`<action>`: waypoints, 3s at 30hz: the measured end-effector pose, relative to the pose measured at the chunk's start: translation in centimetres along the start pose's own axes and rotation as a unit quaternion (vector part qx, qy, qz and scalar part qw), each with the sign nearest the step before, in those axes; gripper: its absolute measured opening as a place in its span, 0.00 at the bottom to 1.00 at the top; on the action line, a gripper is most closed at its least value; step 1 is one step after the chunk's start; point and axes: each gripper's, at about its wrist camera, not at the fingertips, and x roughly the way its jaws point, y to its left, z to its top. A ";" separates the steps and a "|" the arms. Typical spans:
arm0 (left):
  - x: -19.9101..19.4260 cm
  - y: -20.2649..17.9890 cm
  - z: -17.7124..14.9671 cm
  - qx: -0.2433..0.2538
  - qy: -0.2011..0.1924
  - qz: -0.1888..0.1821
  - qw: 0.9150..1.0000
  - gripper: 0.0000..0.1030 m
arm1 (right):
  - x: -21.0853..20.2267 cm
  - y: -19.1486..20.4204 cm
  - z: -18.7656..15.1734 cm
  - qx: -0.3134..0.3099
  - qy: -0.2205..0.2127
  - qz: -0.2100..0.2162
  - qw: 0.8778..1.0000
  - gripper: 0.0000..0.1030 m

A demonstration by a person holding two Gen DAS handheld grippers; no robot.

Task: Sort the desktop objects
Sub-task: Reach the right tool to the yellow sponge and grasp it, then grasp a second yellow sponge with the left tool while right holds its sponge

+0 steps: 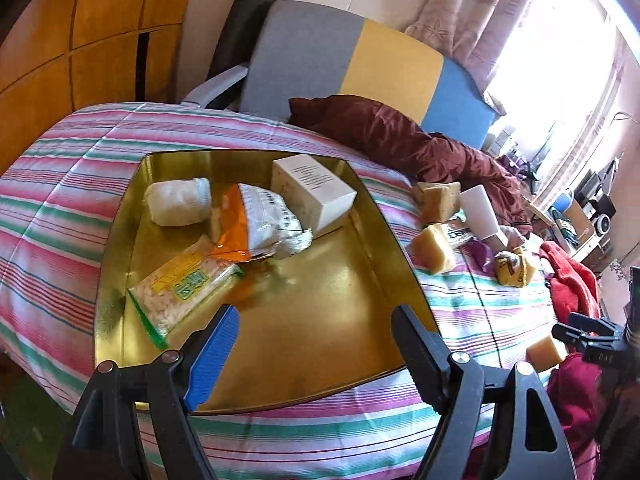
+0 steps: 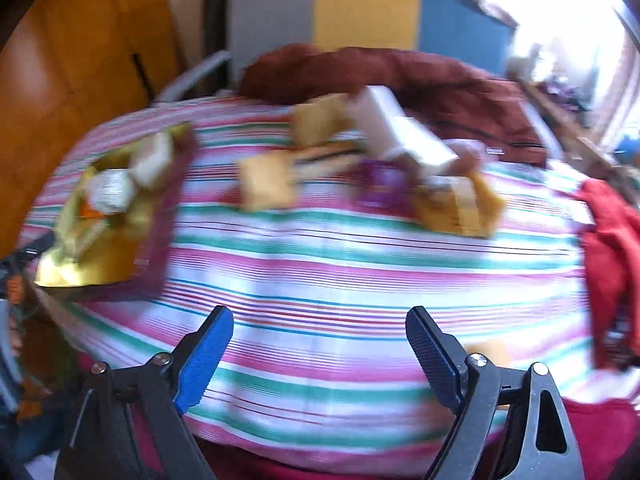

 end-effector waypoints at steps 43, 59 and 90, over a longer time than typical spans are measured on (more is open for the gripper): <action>7.8 -17.1 4.4 0.130 0.090 -0.074 0.985 0.76 | 7.4 -5.0 3.0 0.038 0.021 0.078 0.996 0.33; 19.2 -21.3 6.3 0.099 0.159 0.030 0.982 0.77 | 6.5 -5.2 3.4 0.029 -0.003 0.064 0.998 0.35; 23.9 -20.5 6.0 0.095 0.177 0.111 0.973 0.76 | 6.8 -4.5 3.3 0.018 0.002 0.059 0.998 0.37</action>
